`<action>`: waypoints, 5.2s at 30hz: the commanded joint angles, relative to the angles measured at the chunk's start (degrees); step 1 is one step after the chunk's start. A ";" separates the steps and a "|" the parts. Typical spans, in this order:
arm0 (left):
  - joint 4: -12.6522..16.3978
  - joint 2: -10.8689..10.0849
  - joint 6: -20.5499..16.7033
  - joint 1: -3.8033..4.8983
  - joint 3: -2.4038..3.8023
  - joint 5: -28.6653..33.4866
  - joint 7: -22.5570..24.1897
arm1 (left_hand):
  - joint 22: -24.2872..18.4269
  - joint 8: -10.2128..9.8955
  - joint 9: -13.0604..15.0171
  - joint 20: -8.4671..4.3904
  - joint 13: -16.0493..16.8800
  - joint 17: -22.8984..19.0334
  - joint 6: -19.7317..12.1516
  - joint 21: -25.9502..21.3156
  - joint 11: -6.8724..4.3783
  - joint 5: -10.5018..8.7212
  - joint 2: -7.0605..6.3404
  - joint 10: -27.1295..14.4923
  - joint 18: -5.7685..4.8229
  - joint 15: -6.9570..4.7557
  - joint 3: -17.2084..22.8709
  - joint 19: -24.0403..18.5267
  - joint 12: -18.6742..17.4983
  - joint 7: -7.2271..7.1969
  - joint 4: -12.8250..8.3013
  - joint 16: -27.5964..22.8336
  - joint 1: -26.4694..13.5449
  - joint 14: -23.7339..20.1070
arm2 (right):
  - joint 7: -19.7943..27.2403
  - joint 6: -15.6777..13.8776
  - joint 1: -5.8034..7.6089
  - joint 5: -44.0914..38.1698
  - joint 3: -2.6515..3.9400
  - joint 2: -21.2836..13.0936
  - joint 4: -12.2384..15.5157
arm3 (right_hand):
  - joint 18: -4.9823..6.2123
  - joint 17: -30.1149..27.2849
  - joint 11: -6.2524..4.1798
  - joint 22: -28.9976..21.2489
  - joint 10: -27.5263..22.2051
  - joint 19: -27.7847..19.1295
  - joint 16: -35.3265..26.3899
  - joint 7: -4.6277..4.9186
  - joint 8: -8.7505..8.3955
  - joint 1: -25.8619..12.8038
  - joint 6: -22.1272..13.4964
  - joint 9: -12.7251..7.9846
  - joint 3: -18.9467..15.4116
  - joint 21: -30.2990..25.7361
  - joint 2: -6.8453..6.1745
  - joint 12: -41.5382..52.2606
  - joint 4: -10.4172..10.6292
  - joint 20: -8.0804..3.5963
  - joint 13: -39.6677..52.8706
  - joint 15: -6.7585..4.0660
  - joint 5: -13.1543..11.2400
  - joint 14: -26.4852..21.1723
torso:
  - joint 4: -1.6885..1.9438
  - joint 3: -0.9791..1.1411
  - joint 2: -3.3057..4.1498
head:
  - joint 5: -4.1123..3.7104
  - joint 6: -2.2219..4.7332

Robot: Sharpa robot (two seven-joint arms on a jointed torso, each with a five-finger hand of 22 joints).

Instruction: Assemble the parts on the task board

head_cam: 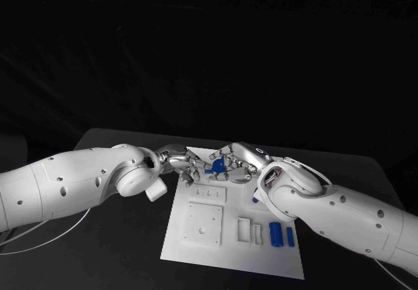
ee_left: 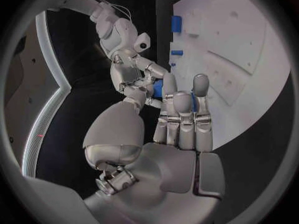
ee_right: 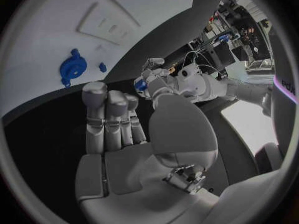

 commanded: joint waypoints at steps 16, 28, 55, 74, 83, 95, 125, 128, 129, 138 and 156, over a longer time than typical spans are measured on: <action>-0.91 1.37 -5.11 0.05 0.03 -6.41 -5.89 | 1.03 -2.85 0.47 -0.41 -0.12 0.51 3.55 1.72 -1.00 1.52 0.04 2.82 0.67 -0.55 5.55 -0.49 -0.96 -1.06 -6.58 0.33 0.60 1.14 | 1.85 -4.50 -1.93 6.04 8.40 -8.29 -2.38 | 0.21 -0.95 -0.26 -0.46 -1.15 2.96 -1.84 -0.51 0.16 0.08 3.83 0.04 2.97 -1.81 0.48 -1.91 -1.51 0.25 -2.45 0.11 4.61 0.00 | -0.97 1.37 -0.86 | 1.43 -0.45; -1.57 5.75 -9.74 0.03 0.02 -20.75 -20.98 | 0.94 -8.00 3.70 -0.75 -0.07 0.77 6.41 1.60 -1.27 3.14 -0.67 4.80 0.73 -0.88 6.22 0.49 -3.06 -1.23 -7.15 -0.96 0.34 2.77 | 1.45 -4.70 0.16 6.18 13.39 -6.90 -9.42 | 0.18 -1.05 -0.32 -0.60 -1.10 2.96 -2.01 -0.62 0.19 -0.20 4.52 0.06 2.36 -1.95 0.36 -1.91 -1.13 0.21 -2.69 0.07 4.74 0.00 | -1.19 2.20 -1.40 | 1.60 -0.80; -2.82 10.83 -11.05 -3.02 0.02 -33.86 -30.91 | 1.10 -9.25 4.24 -1.21 0.68 1.99 8.21 3.80 -1.64 6.57 -1.84 6.64 1.01 -1.36 7.22 1.46 -3.66 -1.62 -7.93 -1.00 -0.62 4.42 | -1.07 -3.72 1.91 2.52 13.83 -4.10 -13.87 | 0.20 -1.71 -0.29 -1.49 -1.49 2.90 -2.94 -0.72 0.19 0.41 4.47 0.07 -2.32 -2.97 -0.15 -2.20 1.92 0.23 -3.62 0.09 6.08 -0.08 | -1.12 2.02 -1.52 | 1.30 -2.76; -3.60 11.81 -7.94 -4.60 0.03 -35.15 -31.06 | 1.07 -9.48 4.29 -1.20 0.83 2.16 8.24 4.12 -1.56 6.50 -1.86 6.65 1.03 -1.34 7.30 1.35 -3.78 -1.60 -7.92 -1.19 -0.53 4.44 | -1.46 -3.15 1.92 1.98 13.83 -3.39 -14.49 | 0.19 -1.72 -0.29 -1.51 -1.51 2.91 -2.97 -0.73 0.21 0.70 4.77 0.09 -2.71 -2.89 0.00 -2.22 2.14 0.21 -3.71 0.09 6.18 -0.07 | -1.19 1.93 -1.51 | 1.16 -3.23; -3.58 11.74 -5.94 -4.67 0.03 -35.75 -31.14 | 1.08 -9.53 4.31 -1.20 0.87 2.21 8.24 4.20 -1.53 6.47 -1.90 6.65 1.04 -1.34 7.33 1.31 -3.80 -1.56 -8.00 -1.22 -0.39 4.44 | -1.53 -2.98 1.92 2.01 13.83 -3.29 -14.57 | 0.19 -1.72 -0.29 -1.51 -1.51 2.91 -2.97 -0.73 0.21 0.70 4.77 0.09 -2.71 -2.89 0.00 -2.22 2.14 0.21 -3.71 0.09 6.18 -0.07 | -1.12 1.91 -1.54 | 1.24 -3.37; -3.46 11.64 -4.35 -4.68 0.05 -36.26 -31.23 | 1.07 -9.55 4.38 -1.23 0.98 2.34 8.39 4.41 -1.54 6.81 -2.02 6.73 1.07 -1.37 7.40 1.27 -3.79 -1.58 -8.07 -1.24 -0.21 4.51 | -1.57 -2.81 1.92 2.07 13.83 -3.21 -14.69 | 0.20 -1.72 -0.29 -1.59 -1.52 2.90 -3.00 -0.73 0.20 0.74 4.66 0.08 -2.73 -2.96 0.03 -2.20 2.14 0.21 -3.73 0.08 6.18 -0.06 | -1.21 1.90 -1.53 | 1.38 -3.42; -4.28 11.58 -2.15 -4.68 0.06 -36.44 -31.34 | 1.06 -9.55 4.65 -1.24 1.11 2.49 8.44 4.65 -1.46 7.03 -2.07 6.77 1.07 -1.38 7.60 1.13 -3.82 -1.57 -8.10 -1.34 -0.23 4.49 | -1.67 -2.41 1.92 2.15 13.83 -3.10 -15.17 | 0.22 -1.70 -0.29 -1.72 -1.56 2.90 -3.03 -0.71 0.19 0.81 4.45 0.07 -2.73 -3.08 0.02 -2.21 2.09 0.21 -3.78 0.09 6.11 -0.05 | -1.20 1.90 -1.53 | 1.32 -3.72; -4.47 11.59 -2.20 -4.68 0.06 -36.42 -31.35 | 1.06 -9.55 4.70 -1.26 1.13 2.52 8.43 4.71 -1.48 7.07 -2.01 6.78 1.09 -1.39 7.68 1.14 -3.80 -1.58 -8.15 -1.34 -0.24 4.52 | -1.67 -2.36 1.92 2.15 13.83 -3.10 -15.22 | 0.22 -1.73 -0.28 -1.79 -1.60 2.89 -3.12 -0.69 0.18 0.87 4.35 0.07 -2.68 -3.13 0.04 -2.25 2.01 0.21 -3.83 0.09 6.12 -0.06 | -1.21 1.90 -1.54 | 1.31 -3.75; -4.55 11.62 -2.20 -4.68 0.06 -36.39 -31.35 | 1.06 -9.52 4.77 -1.27 1.16 2.54 8.45 4.76 -1.49 7.09 -2.01 6.82 1.09 -1.40 7.70 1.16 -3.76 -1.59 -8.17 -1.32 -0.27 4.56 | -1.67 -2.35 1.92 2.15 13.83 -3.09 -15.24 | 0.22 -1.73 -0.28 -1.79 -1.60 2.89 -3.12 -0.69 0.18 0.87 4.35 0.07 -2.68 -3.13 0.04 -2.25 2.01 0.21 -3.83 0.09 6.12 -0.06 | -1.23 1.89 -1.52 | 1.27 -3.77; -5.15 12.20 -1.79 -4.67 0.07 -35.98 -31.36 | 1.06 -9.50 4.84 -1.28 1.20 2.57 8.46 4.81 -1.51 7.10 -1.99 6.85 1.09 -1.42 7.75 1.18 -3.72 -1.61 -8.20 -1.29 -0.29 4.61 | -1.68 -2.21 1.91 2.15 13.83 -3.04 -15.35 | 0.21 -1.76 -0.29 -1.81 -1.60 2.89 -3.16 -0.70 0.20 0.91 4.41 0.07 -2.63 -3.12 0.08 -2.27 1.95 0.21 -3.85 0.09 6.07 -0.06 | -1.27 1.93 -1.51 | 1.26 -3.85; -5.85 13.47 0.71 -4.65 0.08 -35.39 -31.35 | 0.92 -9.85 3.72 -1.34 1.39 5.11 10.49 4.53 -1.29 5.50 -1.09 7.74 0.60 -1.53 7.24 1.30 -2.54 -2.18 -7.77 -0.40 -1.57 5.22 | -1.83 -1.71 1.91 2.18 13.82 -2.84 -15.72 | 0.22 -1.75 -0.28 -1.89 -1.62 2.89 -3.20 -0.69 0.18 0.69 4.32 0.06 -2.38 -3.18 0.16 -2.23 1.92 0.21 -3.84 0.09 6.05 -0.06 | -1.20 1.89 -1.58 | 1.15 -3.92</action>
